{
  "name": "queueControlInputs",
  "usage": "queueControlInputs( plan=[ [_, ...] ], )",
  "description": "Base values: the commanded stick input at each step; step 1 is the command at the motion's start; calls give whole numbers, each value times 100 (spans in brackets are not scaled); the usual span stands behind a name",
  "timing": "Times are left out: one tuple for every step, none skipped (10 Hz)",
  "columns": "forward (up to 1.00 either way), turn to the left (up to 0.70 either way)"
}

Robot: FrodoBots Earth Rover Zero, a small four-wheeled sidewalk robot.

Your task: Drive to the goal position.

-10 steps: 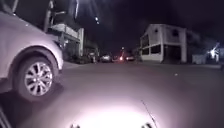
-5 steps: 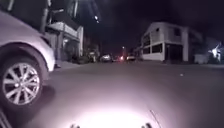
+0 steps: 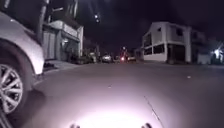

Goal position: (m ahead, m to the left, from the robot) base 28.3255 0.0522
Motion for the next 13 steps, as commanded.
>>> queueControlInputs(
  plan=[
    [70, 0],
    [70, 0],
    [70, 0],
    [70, 0],
    [70, 0],
    [70, 0],
    [70, 0],
    [70, 0],
    [70, 0],
    [70, 0],
    [70, 0],
    [70, 0],
    [70, 0]
  ],
)
